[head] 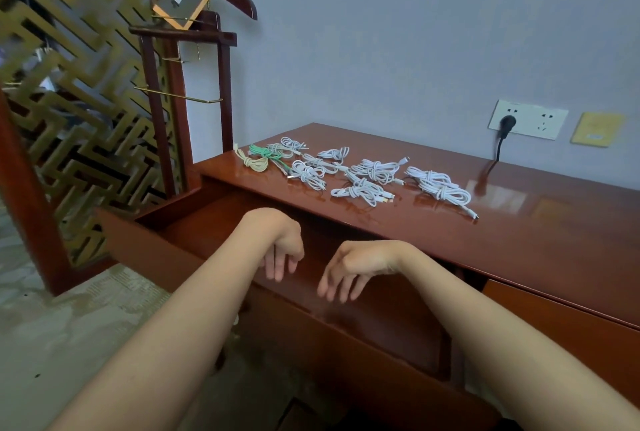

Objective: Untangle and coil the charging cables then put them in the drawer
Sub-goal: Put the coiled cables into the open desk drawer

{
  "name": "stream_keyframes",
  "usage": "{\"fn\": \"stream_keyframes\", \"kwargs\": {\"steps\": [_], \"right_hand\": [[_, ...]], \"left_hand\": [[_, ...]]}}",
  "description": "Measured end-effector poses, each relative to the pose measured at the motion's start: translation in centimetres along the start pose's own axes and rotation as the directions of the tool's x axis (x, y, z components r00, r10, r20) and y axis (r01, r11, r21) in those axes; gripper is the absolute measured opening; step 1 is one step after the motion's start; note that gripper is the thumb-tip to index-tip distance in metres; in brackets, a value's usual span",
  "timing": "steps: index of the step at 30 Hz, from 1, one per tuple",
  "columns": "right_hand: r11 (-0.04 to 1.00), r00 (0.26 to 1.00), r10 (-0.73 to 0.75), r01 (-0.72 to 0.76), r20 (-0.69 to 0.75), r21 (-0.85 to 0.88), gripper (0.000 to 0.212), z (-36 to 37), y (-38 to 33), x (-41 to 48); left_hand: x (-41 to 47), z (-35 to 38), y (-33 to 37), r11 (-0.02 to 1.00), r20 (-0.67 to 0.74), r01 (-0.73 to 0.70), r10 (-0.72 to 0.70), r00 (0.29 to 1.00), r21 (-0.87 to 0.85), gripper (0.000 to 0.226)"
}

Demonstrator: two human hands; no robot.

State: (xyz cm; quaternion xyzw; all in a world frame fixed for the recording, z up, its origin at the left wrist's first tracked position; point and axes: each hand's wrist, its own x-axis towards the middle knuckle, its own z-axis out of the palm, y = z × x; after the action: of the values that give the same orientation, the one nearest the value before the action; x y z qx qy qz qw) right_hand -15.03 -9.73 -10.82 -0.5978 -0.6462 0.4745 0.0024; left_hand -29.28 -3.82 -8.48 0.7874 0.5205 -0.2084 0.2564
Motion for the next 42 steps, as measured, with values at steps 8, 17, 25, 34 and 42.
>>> {"fn": "stream_keyframes", "kwargs": {"steps": [8, 17, 25, 34, 42], "right_hand": [[0.982, 0.912, -0.093, 0.15, -0.4, 0.113, 0.029, -3.4, -1.6, 1.7], [0.973, 0.531, -0.231, 0.107, -0.816, -0.205, 0.024, -7.6, -4.5, 6.2], [0.849, 0.547, -0.284, -0.239, -0.787, -0.472, 0.036, -8.5, -4.3, 10.3], [0.896, 0.471, -0.268, -0.2, -0.84, -0.398, 0.02, -7.7, -3.9, 11.7], [0.879, 0.393, -0.449, 0.034, -0.802, -0.476, 0.028, -4.1, -4.8, 11.8]], "left_hand": [[2.9, -4.5, -0.8, 0.986, -0.347, -0.151, 0.117, 0.931, -0.073, 0.019], [8.9, -8.7, -4.5, 0.974, -0.826, -0.175, -0.024, 0.563, -0.147, 0.036], [13.2, -8.5, -8.5, 0.996, -0.794, -0.026, -0.05, 0.606, -0.083, 0.06], [13.8, -8.9, -10.5, 0.999, -0.836, 0.024, 0.015, 0.548, 0.033, 0.031], [9.9, -8.3, -13.7, 0.948, -0.752, -0.315, 0.181, 0.633, -0.037, 0.033]]}}
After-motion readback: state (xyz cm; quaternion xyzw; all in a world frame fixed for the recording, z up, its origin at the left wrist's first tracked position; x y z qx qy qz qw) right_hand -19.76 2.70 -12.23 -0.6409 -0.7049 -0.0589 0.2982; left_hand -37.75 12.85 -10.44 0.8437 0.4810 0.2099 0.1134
